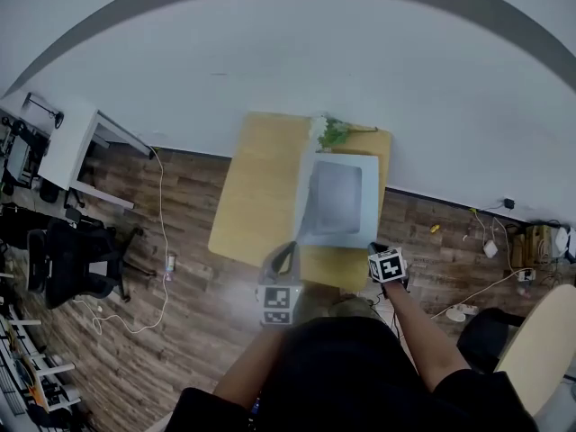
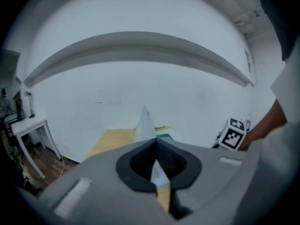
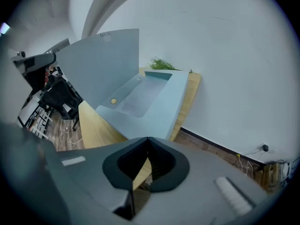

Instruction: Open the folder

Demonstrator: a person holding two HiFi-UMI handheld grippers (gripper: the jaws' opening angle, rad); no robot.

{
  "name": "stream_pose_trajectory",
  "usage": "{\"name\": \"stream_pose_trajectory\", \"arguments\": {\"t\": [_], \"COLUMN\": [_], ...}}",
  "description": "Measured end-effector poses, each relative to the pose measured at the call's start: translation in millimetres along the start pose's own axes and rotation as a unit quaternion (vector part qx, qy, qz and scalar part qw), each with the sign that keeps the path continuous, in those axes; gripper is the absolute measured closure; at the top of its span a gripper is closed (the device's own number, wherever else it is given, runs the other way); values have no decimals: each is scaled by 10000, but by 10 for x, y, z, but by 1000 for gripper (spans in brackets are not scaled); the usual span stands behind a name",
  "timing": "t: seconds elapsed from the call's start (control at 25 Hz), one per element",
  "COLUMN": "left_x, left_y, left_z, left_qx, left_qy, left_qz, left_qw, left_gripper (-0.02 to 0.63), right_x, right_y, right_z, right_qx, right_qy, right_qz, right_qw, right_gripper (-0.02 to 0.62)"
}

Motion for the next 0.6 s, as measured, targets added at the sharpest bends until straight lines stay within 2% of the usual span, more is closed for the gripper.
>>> {"name": "stream_pose_trajectory", "arguments": {"t": [0.24,0.4,0.6], "left_x": [-132,-280,-586], "left_y": [-354,-543,-733], "left_z": [567,905,1400], "left_qx": [155,314,625], "left_qy": [-626,-755,-1272], "left_qz": [-247,-211,-136], "left_qw": [9976,9964,9898], "left_gripper": [606,606,606], "right_x": [138,219,318], "right_y": [3,59,136], "right_z": [244,438,657], "right_qx": [-103,-146,-215], "right_qy": [145,115,159], "right_qz": [34,48,86], "right_qw": [9998,9998,9996], "right_gripper": [594,594,594]}}
Point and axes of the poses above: the fingertips, and each gripper's own axes: y forward along the fingers, z to its left, x out of its top, the point moved 1 cm from there along -y, backward along the fingers, and after that the axes turned 15 degrees about -x, right-handed, at the moved point
